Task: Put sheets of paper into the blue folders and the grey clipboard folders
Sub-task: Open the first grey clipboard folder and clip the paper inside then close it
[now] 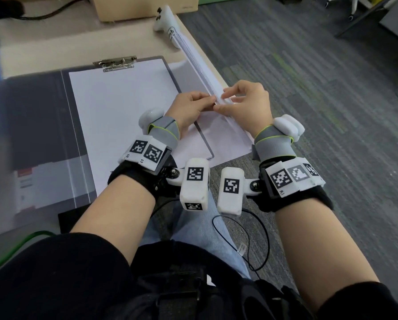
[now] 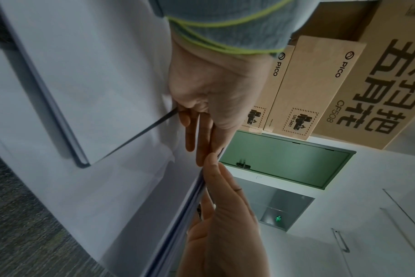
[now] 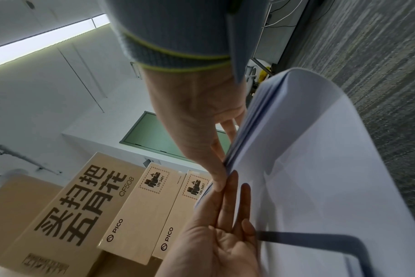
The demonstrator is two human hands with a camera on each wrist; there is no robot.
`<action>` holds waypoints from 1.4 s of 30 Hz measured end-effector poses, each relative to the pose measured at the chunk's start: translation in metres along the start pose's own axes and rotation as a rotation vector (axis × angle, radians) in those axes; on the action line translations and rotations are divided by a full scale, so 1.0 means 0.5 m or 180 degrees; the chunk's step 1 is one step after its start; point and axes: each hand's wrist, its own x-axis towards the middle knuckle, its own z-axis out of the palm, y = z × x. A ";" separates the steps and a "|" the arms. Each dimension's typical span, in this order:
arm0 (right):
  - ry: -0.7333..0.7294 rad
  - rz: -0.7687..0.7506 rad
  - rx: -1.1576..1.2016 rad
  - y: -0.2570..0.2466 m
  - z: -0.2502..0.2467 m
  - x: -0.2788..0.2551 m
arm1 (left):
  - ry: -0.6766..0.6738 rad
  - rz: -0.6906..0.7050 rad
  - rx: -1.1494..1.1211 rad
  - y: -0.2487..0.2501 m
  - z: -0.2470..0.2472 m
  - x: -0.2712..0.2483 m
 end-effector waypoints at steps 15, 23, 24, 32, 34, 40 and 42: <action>0.0099 0.0036 0.0041 0.009 -0.004 0.008 | 0.0237 -0.0171 0.0254 0.002 0.014 0.010; 0.0582 0.0226 -0.0501 0.023 -0.017 0.021 | 0.0210 -0.0152 0.0128 -0.003 0.003 0.012; 0.0569 0.0265 -0.0681 0.025 -0.019 0.021 | 0.0216 -0.0154 0.0106 -0.003 0.002 0.011; -0.0299 0.0143 -0.0810 0.020 0.009 -0.005 | 0.0195 -0.0003 -0.0065 0.007 0.004 0.001; -0.0312 0.0100 -0.1018 0.023 0.022 -0.007 | 0.0171 0.0057 -0.0074 0.013 0.006 -0.002; -0.0218 0.0298 -0.1152 0.021 0.032 -0.007 | 0.0150 0.0016 -0.0040 0.018 0.011 -0.009; -0.0103 0.0503 -0.1071 0.025 0.027 -0.004 | 0.0205 -0.0082 0.0032 0.017 0.013 -0.012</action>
